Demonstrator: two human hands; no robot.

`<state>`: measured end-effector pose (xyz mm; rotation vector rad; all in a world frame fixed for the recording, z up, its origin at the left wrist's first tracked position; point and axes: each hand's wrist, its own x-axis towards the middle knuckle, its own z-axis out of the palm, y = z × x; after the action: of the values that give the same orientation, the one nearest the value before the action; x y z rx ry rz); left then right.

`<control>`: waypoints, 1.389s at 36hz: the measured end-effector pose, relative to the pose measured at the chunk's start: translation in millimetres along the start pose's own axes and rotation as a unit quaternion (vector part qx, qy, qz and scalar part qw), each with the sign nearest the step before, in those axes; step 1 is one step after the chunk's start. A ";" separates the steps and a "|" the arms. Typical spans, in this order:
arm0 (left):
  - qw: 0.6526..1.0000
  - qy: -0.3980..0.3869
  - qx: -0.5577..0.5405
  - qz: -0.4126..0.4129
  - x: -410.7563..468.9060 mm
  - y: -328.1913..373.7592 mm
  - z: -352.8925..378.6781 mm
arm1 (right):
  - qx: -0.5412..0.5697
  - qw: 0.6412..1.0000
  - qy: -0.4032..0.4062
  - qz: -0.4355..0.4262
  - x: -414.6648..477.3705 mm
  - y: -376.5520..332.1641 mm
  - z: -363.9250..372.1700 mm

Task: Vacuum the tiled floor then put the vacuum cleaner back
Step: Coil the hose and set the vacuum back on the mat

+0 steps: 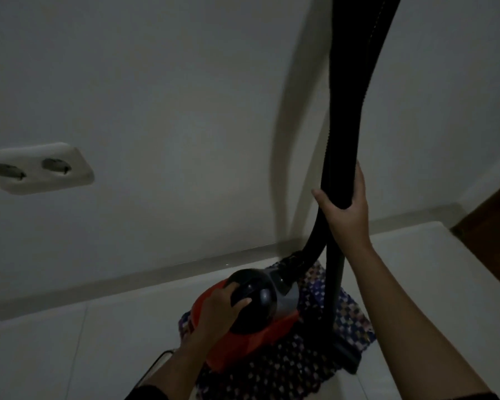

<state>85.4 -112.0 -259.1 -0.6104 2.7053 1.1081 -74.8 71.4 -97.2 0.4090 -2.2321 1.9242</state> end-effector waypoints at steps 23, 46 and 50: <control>0.996 0.059 0.010 0.061 -2.8 -38.7 43.5 | 0.029 0.983 -0.016 -0.182 -93.3 69.0 12.1; 0.995 0.079 -0.059 0.023 48.1 -52.9 18.0 | 0.094 0.966 -0.143 -0.194 -71.2 62.2 44.5; 0.995 0.078 -0.065 0.013 46.7 -47.9 19.9 | 0.101 0.968 -0.117 -0.198 -67.3 64.0 35.5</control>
<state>63.3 -143.4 -317.4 -0.7112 2.7953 1.3047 -29.1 51.4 -183.1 1.0724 -1.8881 1.9638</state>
